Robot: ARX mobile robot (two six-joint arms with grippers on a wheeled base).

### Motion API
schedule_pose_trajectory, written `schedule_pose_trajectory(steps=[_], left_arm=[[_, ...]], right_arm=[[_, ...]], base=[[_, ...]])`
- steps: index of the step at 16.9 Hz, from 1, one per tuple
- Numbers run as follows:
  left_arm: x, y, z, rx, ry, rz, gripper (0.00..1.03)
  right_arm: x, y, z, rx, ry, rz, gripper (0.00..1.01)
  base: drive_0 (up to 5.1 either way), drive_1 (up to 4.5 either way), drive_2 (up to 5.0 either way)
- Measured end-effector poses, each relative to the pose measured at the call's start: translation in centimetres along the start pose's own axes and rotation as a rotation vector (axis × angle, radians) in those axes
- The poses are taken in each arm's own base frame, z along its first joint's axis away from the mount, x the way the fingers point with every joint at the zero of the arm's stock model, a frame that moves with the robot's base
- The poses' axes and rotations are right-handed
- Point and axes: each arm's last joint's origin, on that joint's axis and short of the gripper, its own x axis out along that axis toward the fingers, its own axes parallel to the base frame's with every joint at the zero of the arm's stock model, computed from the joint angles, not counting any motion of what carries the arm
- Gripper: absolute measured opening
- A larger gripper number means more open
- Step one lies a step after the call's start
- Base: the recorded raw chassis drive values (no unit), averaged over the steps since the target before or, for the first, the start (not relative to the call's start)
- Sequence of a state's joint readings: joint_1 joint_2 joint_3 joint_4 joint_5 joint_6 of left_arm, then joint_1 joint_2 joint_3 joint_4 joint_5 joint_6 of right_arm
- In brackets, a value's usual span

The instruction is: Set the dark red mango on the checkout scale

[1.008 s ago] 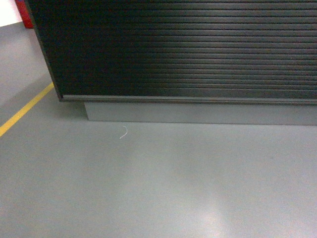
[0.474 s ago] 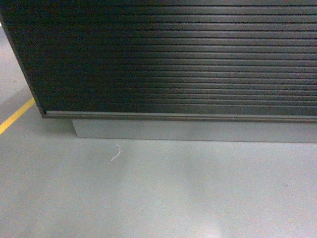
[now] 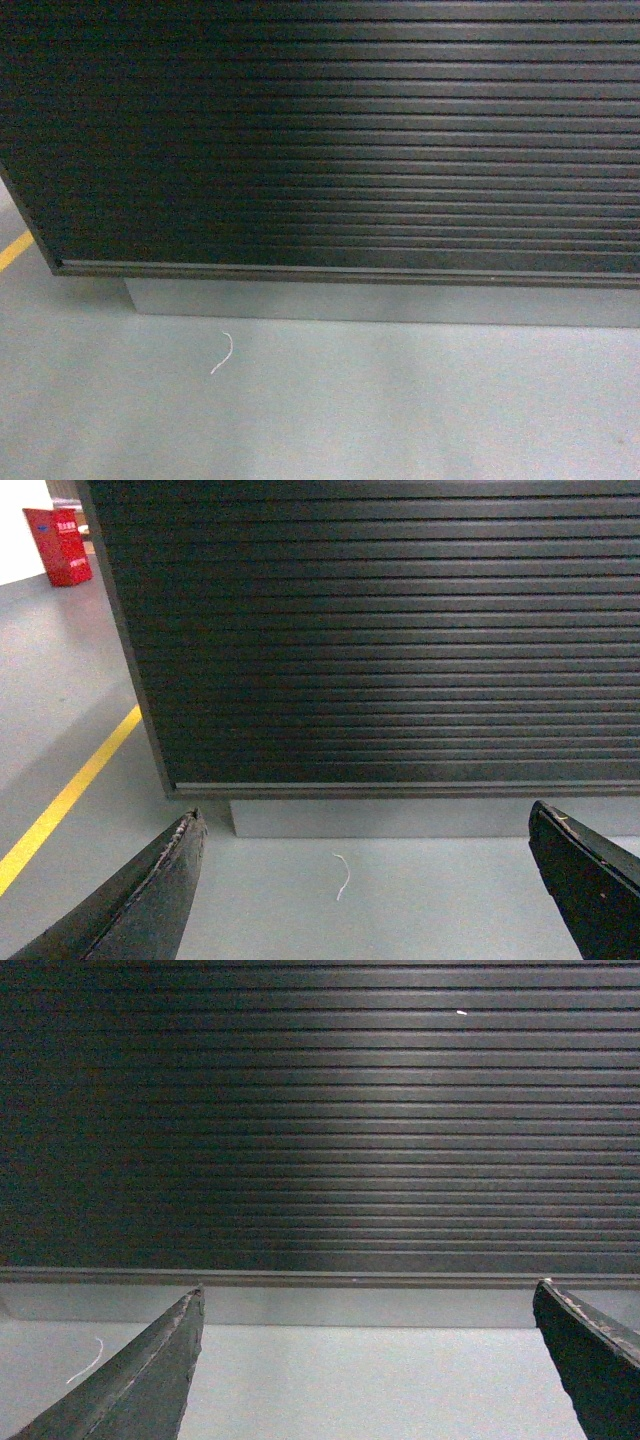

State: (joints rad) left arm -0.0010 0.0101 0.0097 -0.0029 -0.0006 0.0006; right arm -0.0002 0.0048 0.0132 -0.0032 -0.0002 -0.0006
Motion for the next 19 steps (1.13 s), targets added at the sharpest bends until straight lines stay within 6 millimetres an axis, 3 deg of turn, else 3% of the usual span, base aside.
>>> schedule_pose_trajectory(steps=[19], left_arm=[[0.00,0.00,-0.01,0.000,0.001,0.000,0.98]], right_arm=[[0.00,0.00,-0.01,0.000,0.001,0.000,0.98]], base=[[-0.1,3.07,-3.3]])
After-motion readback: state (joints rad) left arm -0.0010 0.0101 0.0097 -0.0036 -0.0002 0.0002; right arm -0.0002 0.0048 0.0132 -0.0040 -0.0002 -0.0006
